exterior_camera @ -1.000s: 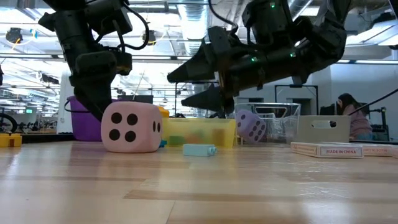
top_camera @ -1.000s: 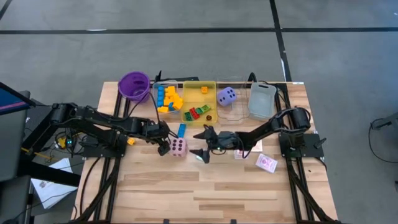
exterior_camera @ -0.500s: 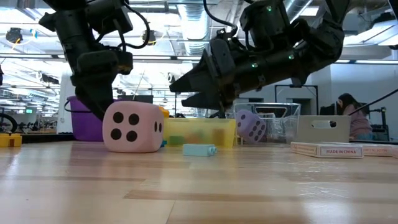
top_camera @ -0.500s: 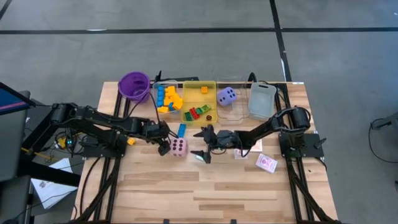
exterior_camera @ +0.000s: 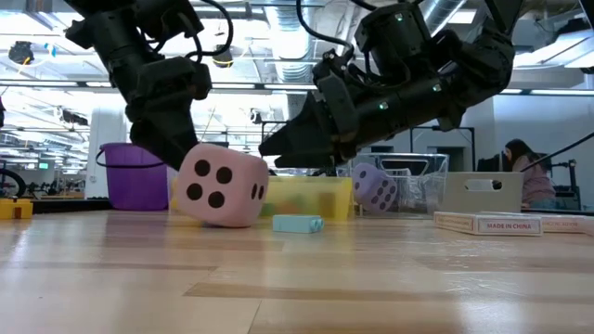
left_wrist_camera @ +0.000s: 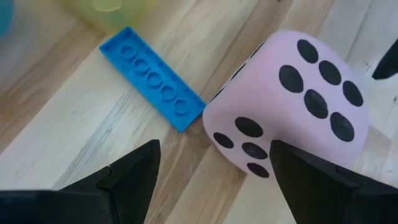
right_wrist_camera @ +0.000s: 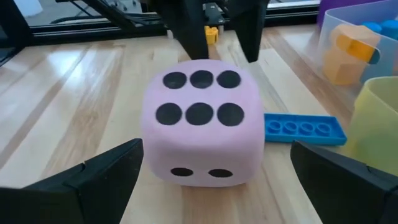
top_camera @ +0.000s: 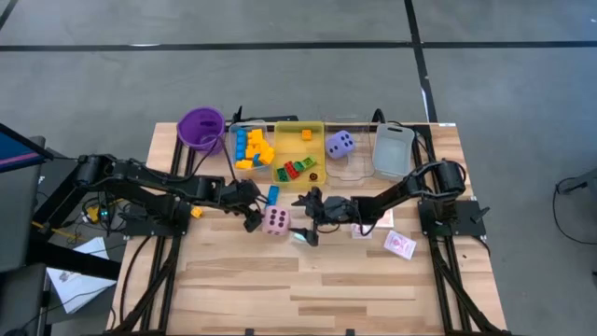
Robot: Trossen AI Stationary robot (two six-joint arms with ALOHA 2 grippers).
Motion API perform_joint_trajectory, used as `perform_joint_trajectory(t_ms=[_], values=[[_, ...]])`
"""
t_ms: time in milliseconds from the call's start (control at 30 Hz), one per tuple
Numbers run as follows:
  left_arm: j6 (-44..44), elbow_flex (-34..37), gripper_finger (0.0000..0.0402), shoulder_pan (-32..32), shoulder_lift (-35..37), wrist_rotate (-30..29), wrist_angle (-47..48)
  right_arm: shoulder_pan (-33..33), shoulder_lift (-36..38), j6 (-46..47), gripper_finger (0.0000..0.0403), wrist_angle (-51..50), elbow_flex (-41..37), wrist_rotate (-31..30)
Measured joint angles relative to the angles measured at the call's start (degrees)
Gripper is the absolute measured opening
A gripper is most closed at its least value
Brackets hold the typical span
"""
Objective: Pick & Place Toys
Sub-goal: Put the pink dice into the right transparent bin
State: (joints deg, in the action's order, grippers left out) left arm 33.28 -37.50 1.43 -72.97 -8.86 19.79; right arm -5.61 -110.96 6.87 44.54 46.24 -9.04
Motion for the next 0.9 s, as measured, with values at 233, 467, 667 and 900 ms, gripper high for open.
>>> perform_joint_trajectory(t_ms=[233, 467, 667, 900], values=[[0.0, 0.0, 0.0296, 0.0, 0.0, -2.82, -1.83, -0.3, 0.0, 0.17, 0.04, -1.38, 1.05, 0.02], [0.0, 0.04, 0.0296, 0.01, -0.02, -3.41, -2.73, -2.1, 0.0, 0.24, 0.04, -8.83, 6.89, -0.03], [-2.29, 0.03, 0.0296, 0.0, -0.02, -4.04, -2.73, -3.22, -2.1, 6.34, 0.04, -14.72, 11.66, -2.4], [-5.91, 0.04, 0.0296, 0.02, -0.02, -8.88, -1.72, -5.78, -4.33, 12.66, 0.04, -20.08, 16.08, -8.39]])
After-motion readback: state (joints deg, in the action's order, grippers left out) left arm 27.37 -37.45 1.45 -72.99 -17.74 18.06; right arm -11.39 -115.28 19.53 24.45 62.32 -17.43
